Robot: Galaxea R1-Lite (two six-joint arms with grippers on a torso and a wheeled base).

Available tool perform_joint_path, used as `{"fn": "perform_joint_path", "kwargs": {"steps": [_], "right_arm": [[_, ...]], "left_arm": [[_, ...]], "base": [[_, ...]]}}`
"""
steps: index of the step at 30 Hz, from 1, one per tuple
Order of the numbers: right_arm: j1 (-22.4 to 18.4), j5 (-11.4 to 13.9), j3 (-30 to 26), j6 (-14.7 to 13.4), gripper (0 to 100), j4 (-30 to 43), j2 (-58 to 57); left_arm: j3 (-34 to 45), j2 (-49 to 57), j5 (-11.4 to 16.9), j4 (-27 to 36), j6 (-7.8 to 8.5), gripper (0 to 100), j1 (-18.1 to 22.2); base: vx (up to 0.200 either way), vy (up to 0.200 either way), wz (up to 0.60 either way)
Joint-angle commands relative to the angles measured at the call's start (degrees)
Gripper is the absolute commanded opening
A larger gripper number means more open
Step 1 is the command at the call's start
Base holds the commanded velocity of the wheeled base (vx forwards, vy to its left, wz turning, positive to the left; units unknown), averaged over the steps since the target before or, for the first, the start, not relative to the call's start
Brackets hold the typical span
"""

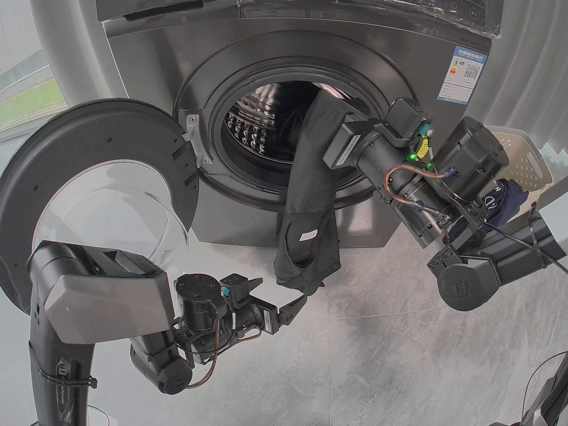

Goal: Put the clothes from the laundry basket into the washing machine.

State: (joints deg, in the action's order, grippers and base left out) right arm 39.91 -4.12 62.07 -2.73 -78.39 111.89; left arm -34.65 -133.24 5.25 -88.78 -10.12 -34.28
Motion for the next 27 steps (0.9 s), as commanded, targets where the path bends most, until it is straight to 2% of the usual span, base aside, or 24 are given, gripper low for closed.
{"fn": "perform_joint_path", "kwargs": {"steps": [1, 12, 21, 27], "right_arm": [[0.52, -0.01, 2.7, -0.35, 0, 0.07, 2.46], [0.78, -0.1, 2.7, -0.61, 0, -0.1, 2.11], [0.87, -0.1, 2.61, -0.78, 0, -0.1, 2.11], [0.96, -0.1, 2.53, -0.87, 0, -0.28, 2.11]], "left_arm": [[-3.06, -4.22, -0.07, 0.01, 0.1, 100, 0.44], [-13.17, -9.75, -0.6, 0.01, 0.01, 100, 1.94], [-16.42, -13.01, -0.6, 0.01, 0.01, 100, 2.38], [-23.1, -16.52, -0.42, 0.01, -0.08, 100, 2.38]], "base": [[0.0, 0.0, 0.0], [0.0, 0.0, 0.0], [0.0, 0.0, 0.0], [0.0, 0.0, 0.0]]}}
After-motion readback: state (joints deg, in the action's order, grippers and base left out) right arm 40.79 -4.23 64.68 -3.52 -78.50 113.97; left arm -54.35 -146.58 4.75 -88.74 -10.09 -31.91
